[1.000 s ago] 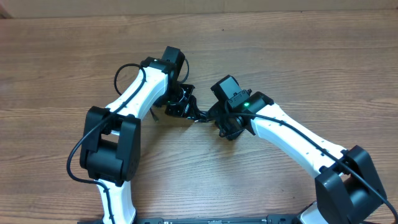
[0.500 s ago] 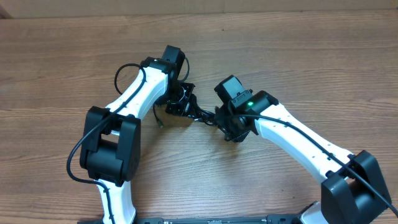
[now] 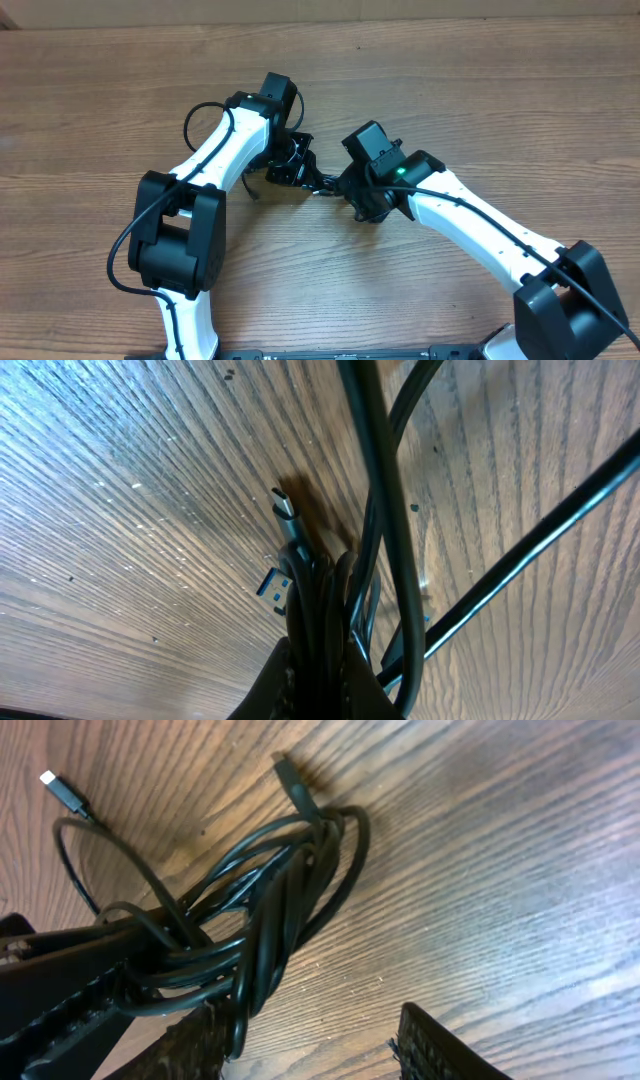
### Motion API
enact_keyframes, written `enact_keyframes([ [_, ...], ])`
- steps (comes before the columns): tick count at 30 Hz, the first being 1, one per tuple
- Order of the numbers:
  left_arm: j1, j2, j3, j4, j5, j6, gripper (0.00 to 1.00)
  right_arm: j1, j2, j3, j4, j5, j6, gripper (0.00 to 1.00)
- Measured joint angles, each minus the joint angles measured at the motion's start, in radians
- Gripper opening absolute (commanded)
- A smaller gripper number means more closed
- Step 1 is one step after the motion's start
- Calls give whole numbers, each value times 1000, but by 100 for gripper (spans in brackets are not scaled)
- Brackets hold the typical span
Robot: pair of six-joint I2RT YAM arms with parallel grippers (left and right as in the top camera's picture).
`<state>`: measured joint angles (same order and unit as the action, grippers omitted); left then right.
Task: Untangle cables
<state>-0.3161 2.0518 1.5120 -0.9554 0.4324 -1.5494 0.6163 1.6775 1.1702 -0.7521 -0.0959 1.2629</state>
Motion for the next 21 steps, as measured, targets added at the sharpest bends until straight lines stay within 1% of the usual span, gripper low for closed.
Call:
enact_keyframes([
  [10,0,0,0,-3,0,0,4,1,65,-5,-16,-4,55,52],
  [17,0,0,0,-2,5,15,4,2,100,-14,57,39,92,52],
  [21,2,0,0,-3,27,41,4,2,106,-18,91,87,105,44],
])
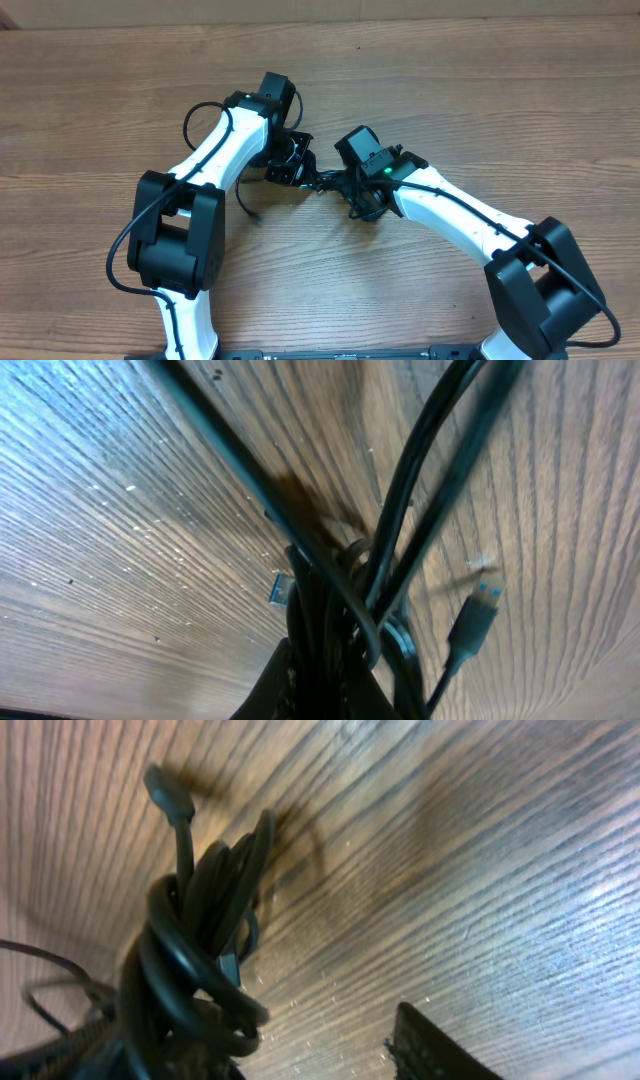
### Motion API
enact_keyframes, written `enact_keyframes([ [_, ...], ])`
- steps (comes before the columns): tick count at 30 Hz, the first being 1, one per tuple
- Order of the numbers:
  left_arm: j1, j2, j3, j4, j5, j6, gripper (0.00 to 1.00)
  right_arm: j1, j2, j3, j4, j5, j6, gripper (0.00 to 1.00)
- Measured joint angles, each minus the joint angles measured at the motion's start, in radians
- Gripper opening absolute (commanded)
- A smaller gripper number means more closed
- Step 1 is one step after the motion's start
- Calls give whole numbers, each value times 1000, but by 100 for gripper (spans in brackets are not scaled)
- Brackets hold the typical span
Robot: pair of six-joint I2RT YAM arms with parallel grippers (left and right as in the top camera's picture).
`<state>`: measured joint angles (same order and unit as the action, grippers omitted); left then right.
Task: Untangle cables
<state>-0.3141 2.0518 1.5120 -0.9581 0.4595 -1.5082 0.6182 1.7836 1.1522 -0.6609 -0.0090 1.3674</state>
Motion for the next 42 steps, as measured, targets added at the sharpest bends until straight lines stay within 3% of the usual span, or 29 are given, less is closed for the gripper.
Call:
enact_keyframes([
  [9,1,0,0,-31,114,107,4,-2,11,-35,26,163,42,50],
  [12,5,0,0,-32,149,133,4,-3,12,-35,55,195,47,41],
  [15,8,0,0,-32,177,148,4,-3,12,-35,56,211,37,21],
  [18,9,0,0,-21,198,167,4,-3,12,-35,38,219,14,9],
  [20,15,0,0,-7,209,193,4,-3,12,-35,7,222,-14,4],
  [25,44,0,7,49,222,316,4,-21,11,-29,-121,185,-137,4],
  [31,63,0,67,143,179,463,4,-103,-66,27,-220,-50,-533,4],
  [36,69,0,90,241,143,521,4,-169,-197,54,-287,-392,-969,4],
  [42,72,0,90,265,61,552,4,-180,-294,54,-288,-816,-1348,4],
])
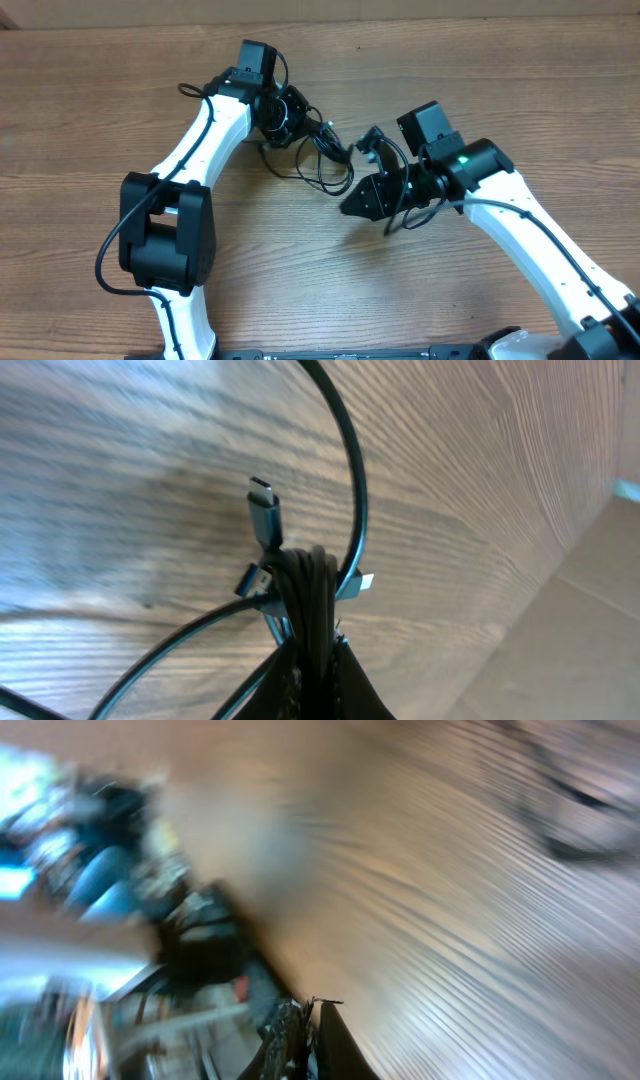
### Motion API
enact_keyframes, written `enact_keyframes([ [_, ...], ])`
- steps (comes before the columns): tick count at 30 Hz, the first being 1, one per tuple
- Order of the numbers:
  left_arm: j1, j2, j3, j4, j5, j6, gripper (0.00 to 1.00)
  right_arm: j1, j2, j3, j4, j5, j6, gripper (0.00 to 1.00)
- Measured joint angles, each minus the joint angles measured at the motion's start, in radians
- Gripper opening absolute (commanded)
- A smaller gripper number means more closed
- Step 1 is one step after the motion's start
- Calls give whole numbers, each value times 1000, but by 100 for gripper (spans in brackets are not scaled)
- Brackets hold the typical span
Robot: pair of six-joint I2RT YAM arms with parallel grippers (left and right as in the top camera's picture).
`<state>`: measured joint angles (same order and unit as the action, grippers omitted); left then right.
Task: Untangle cables
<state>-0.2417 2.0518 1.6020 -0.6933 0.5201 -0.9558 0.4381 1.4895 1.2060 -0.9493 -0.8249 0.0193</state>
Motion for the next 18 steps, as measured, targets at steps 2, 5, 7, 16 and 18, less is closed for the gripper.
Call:
enact_keyframes([
  [2,0,0,0,2,-19,22,4,-1,-14,0,20,-93,-81,4],
  [5,-11,0,2,10,-34,61,4,-5,-18,0,31,-122,-152,29],
  [7,-14,0,2,10,-35,64,4,-6,-18,0,55,-71,-148,60],
  [16,-20,0,8,-235,-47,-341,4,-6,6,-5,136,354,531,88],
  [18,-20,0,8,-281,-47,-447,4,-6,16,-19,126,410,676,88],
])
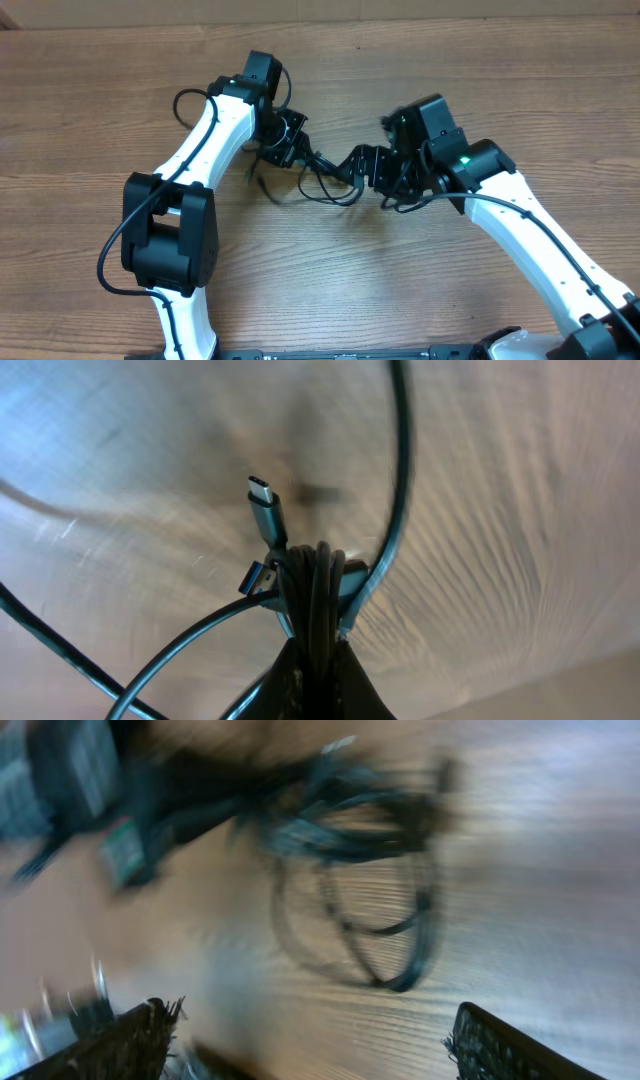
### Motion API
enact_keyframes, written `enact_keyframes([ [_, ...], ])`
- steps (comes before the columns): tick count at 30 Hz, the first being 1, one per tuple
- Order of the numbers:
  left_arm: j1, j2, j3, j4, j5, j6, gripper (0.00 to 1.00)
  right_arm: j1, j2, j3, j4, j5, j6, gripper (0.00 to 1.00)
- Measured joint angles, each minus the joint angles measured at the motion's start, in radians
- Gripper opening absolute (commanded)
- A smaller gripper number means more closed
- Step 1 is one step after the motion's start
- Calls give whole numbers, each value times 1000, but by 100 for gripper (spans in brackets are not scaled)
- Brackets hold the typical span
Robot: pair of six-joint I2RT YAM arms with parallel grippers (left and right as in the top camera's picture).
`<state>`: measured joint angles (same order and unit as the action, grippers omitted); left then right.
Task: Untangle cables
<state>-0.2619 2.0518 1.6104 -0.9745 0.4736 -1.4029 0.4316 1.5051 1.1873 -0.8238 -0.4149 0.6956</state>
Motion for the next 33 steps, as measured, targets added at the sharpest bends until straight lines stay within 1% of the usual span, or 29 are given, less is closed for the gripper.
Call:
enact_keyframes([
  [1,0,0,0,-14,1,-44,4,1,9,-21,-2,41,126,88],
  [2,0,0,0,-23,3,-81,4,1,11,-24,-2,48,146,88],
  [4,0,0,0,-25,12,-132,4,5,27,-49,19,82,263,87],
  [6,0,0,0,-25,18,-169,4,18,60,-67,51,113,372,84],
  [8,0,0,0,-25,21,-185,4,31,82,-70,77,128,418,82],
  [12,0,0,0,-23,30,-190,4,70,117,-70,104,183,476,80],
  [14,0,0,0,-18,46,-187,4,88,140,-70,99,231,486,76],
  [16,0,0,0,-16,69,-182,4,100,178,-70,98,267,496,68],
  [18,0,0,0,-13,83,-175,4,105,208,-70,96,270,492,64],
  [20,1,0,0,14,92,-168,4,107,230,-71,95,258,454,57],
  [21,2,0,0,27,94,-165,4,107,233,-71,95,251,435,50],
  [22,5,0,0,53,100,-165,4,109,233,-70,94,237,398,35],
  [23,8,0,0,76,106,-162,4,111,233,-71,91,226,368,27],
  [24,10,0,0,103,114,-158,4,114,233,-70,80,207,319,25],
  [26,19,0,0,167,126,-138,4,118,233,-70,37,173,219,11],
  [27,25,0,0,201,130,-126,4,119,233,-70,9,157,169,8],
  [28,35,0,0,252,137,-103,4,120,233,-70,-27,145,89,5],
  [31,61,0,0,334,163,-60,4,118,233,-69,-109,130,-73,6],
  [33,77,0,0,396,172,-30,4,118,233,-71,-173,137,-154,9],
])
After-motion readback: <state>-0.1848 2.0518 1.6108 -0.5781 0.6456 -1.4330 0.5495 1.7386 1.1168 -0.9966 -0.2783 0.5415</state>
